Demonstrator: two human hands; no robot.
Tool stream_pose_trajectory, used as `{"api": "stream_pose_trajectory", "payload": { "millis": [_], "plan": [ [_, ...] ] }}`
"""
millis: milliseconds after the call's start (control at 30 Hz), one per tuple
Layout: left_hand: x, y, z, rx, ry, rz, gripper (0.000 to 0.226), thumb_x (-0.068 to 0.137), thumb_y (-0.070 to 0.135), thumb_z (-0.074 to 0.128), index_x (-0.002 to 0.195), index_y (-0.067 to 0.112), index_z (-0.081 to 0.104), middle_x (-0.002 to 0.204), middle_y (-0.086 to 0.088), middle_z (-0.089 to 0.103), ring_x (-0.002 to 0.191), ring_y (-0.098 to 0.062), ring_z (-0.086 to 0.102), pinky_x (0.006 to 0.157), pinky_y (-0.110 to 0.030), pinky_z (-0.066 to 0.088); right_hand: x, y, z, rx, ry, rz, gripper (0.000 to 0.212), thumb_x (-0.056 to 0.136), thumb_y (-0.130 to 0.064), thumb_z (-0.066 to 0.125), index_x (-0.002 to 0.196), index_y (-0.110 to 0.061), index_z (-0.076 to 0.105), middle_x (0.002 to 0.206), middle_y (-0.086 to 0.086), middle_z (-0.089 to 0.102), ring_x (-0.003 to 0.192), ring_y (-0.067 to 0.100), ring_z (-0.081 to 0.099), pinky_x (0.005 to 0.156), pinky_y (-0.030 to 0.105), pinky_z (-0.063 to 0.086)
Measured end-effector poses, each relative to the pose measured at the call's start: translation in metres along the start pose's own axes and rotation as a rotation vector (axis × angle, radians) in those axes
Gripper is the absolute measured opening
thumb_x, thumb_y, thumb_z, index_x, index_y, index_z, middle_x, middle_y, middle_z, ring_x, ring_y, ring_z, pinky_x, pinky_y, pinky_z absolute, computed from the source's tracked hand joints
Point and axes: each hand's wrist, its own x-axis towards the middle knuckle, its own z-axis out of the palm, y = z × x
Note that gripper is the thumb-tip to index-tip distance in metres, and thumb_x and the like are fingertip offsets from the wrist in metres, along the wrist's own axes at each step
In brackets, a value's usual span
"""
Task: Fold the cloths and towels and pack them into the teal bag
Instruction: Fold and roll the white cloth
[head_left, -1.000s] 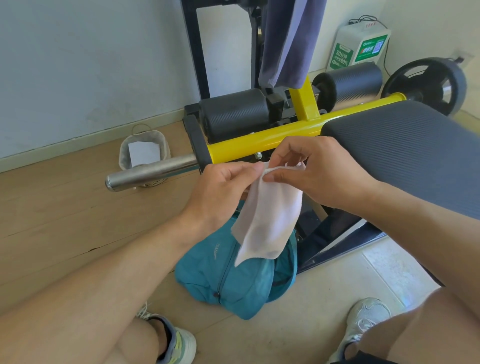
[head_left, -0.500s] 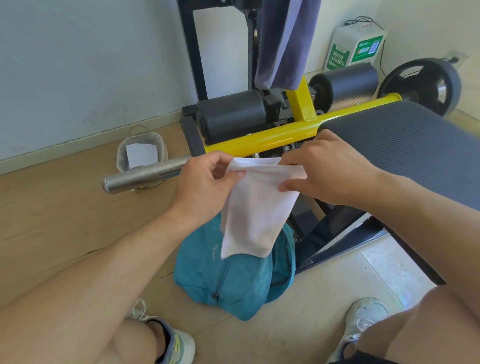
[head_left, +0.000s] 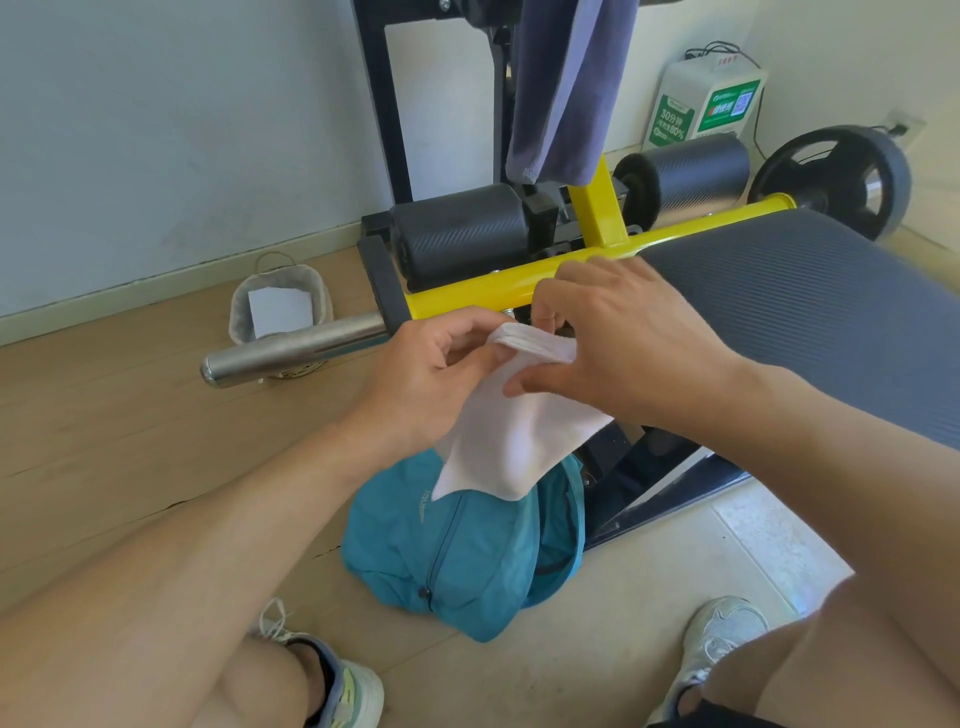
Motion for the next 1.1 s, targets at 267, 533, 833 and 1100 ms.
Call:
{"api": "stream_pose_trajectory", "payload": {
  "millis": [267, 533, 833, 1100],
  "plan": [
    [-0.002, -0.002, -0.001, -0.009, -0.057, -0.019, 0.017, 0.103, 0.026, 0.058, 0.112, 0.019, 0.070, 0.105, 0.005, 0.076, 0.102, -0.014, 0.070, 0.095, -0.051, 0.054, -0.002, 0.004, 0.005, 0.355, -0.235, 0.110, 0.042, 0.076, -0.069, 0.067, 0.089, -0.031, 0.054, 0.083, -0.011, 0.060, 0.079, 0.011, 0.055, 0.067, 0.035, 0.047],
    [-0.002, -0.003, 0.002, -0.172, -0.142, -0.099, 0.018, 0.097, 0.022, 0.052, 0.105, 0.007, 0.059, 0.095, -0.004, 0.066, 0.086, -0.016, 0.057, 0.081, -0.034, 0.045, -0.003, 0.015, 0.010, 0.409, -0.395, 0.205, 0.037, 0.077, -0.058, 0.077, 0.094, -0.031, 0.058, 0.087, -0.013, 0.060, 0.077, 0.007, 0.056, 0.060, 0.026, 0.041],
    [-0.001, -0.003, 0.002, 0.063, -0.198, -0.141, 0.040, 0.068, 0.027, 0.092, 0.102, 0.018, 0.073, 0.096, 0.003, 0.077, 0.089, -0.017, 0.072, 0.083, -0.037, 0.059, -0.001, 0.018, 0.006, 0.511, -0.353, 0.167, 0.035, 0.066, -0.053, 0.086, 0.083, -0.030, 0.065, 0.079, -0.003, 0.067, 0.072, 0.016, 0.061, 0.061, 0.031, 0.050],
    [0.002, -0.012, 0.004, 0.002, -0.108, -0.059, 0.015, 0.088, 0.013, 0.077, 0.103, 0.015, 0.078, 0.101, 0.003, 0.079, 0.096, -0.013, 0.074, 0.093, -0.041, 0.059, -0.003, 0.020, 0.004, 0.312, -0.376, 0.187, 0.037, 0.068, -0.054, 0.085, 0.092, -0.036, 0.065, 0.084, -0.015, 0.060, 0.075, 0.004, 0.055, 0.063, 0.026, 0.046]
  ]
}}
